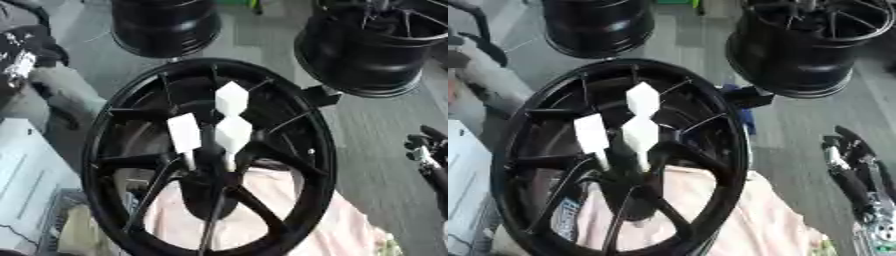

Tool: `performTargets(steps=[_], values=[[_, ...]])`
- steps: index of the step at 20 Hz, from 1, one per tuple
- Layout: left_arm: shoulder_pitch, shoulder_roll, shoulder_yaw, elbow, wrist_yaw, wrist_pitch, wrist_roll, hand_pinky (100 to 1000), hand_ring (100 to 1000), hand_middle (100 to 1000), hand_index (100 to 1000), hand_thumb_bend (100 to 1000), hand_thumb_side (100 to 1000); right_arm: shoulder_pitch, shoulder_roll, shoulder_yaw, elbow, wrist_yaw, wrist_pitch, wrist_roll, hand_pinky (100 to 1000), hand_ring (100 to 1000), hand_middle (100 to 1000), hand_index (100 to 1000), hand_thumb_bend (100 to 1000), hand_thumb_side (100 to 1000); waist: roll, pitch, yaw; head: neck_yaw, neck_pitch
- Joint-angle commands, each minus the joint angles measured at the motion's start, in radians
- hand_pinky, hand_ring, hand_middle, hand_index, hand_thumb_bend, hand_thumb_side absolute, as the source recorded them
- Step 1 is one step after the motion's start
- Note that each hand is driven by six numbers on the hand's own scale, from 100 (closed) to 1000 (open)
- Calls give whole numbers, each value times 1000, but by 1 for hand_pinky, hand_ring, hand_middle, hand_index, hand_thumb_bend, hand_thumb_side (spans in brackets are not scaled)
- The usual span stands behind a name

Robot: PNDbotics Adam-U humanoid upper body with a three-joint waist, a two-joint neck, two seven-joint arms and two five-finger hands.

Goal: Pull the pin out of the wheel hub.

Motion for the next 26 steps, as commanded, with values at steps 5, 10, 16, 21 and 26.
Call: performTargets(steps=[5,10,16,21,26], values=[[-194,276,-222,19,4,-297,-229,783,737,750,850,230,437,-5,-27,9,-16,2,-1,11,808,799,733,893,100,497,14,-20,-14,14,5],[-347,336,-417,45,-39,-441,-428,784,754,759,853,301,350,-2,-34,15,-14,3,-1,16,808,799,733,893,100,496,21,-26,-29,21,5],[-467,309,-621,114,-209,-621,-542,789,759,755,846,347,214,0,-41,19,-12,3,-1,21,808,799,733,893,100,497,31,-27,-38,22,5],[-496,264,-721,221,-332,-744,-544,800,768,756,841,347,112,0,-44,20,-11,3,0,22,808,799,733,893,100,497,37,-27,-44,19,5],[-507,241,-745,258,-350,-791,-544,812,781,766,844,370,100,0,-43,20,-12,4,-1,23,808,799,733,893,100,497,40,-28,-49,17,5]])
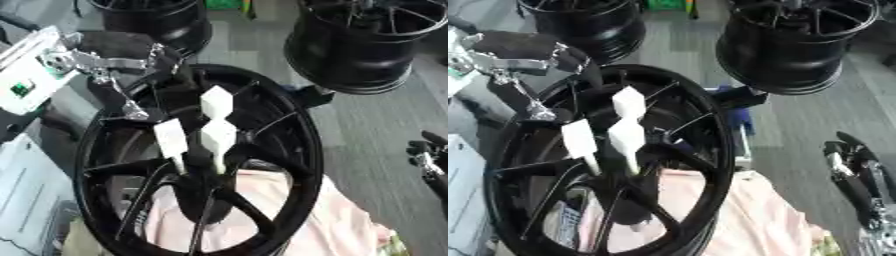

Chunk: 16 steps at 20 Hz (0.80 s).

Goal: Pull the pin out of the wheel hub.

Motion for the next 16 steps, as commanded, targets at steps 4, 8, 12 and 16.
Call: performTargets(steps=[4,8,12,16], values=[[-21,23,-14,8,20,-360,-339,817,786,775,845,387,115,-8,-27,-4,-12,4,-2,1,808,799,733,893,100,496,6,-15,-2,-1,5],[-8,60,-19,8,20,-360,-339,816,788,777,843,417,102,-8,-29,-3,-12,5,-1,2,808,799,733,893,100,497,9,-17,-2,-3,5],[23,115,-4,-1,-4,-360,-339,815,792,778,843,446,100,-5,-35,-6,-12,7,-1,0,808,799,733,893,100,496,15,-21,6,-9,5],[38,135,6,-24,12,-360,-339,815,793,778,842,440,100,-5,-37,-4,-12,9,-1,2,808,799,733,894,100,496,21,-25,16,-14,5]])
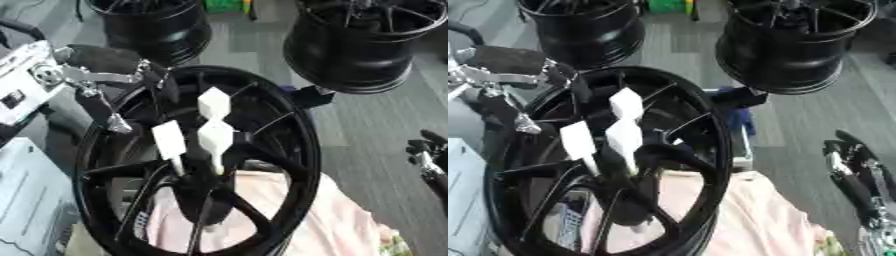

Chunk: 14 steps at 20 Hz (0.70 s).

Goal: Pull the pin out of the wheel hub.

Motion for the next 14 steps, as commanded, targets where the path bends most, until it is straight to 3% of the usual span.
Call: performTargets(steps=[1,14], values=[[-14,42,21,-32,24,-351,-348,816,794,778,842,439,100,-6,-26,-3,-12,5,-1,2,808,799,733,894,100,496,0,-17,3,-4,5],[-61,-4,-63,-56,99,-351,-348,816,789,768,830,392,100,-1,-28,-4,-10,6,-1,1,808,799,732,893,100,495,4,-25,-8,-4,5]])
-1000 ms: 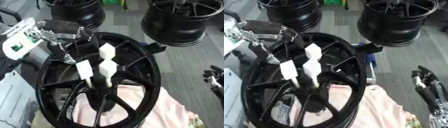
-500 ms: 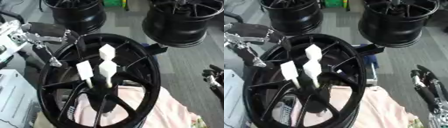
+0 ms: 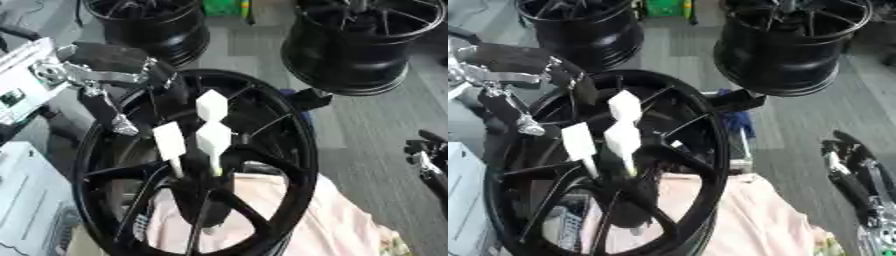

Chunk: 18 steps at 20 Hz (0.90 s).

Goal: Pull the pin out of the wheel hub.

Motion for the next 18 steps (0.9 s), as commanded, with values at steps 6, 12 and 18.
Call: performTargets(steps=[6,12,18], values=[[-24,7,-39,-6,40,-351,-348,813,774,745,806,358,100,-7,-23,-2,-10,5,0,3,808,799,732,893,100,495,3,-14,-4,-1,5],[-30,-5,-87,-11,53,-349,-348,806,748,708,771,319,100,-7,-23,-1,-10,5,-1,4,808,799,732,893,100,495,5,-16,-4,-1,5],[-24,-7,-108,-9,48,-349,-348,789,686,636,711,270,100,-7,-24,-1,-10,6,-1,4,808,799,732,893,100,495,5,-19,-4,-1,5]])
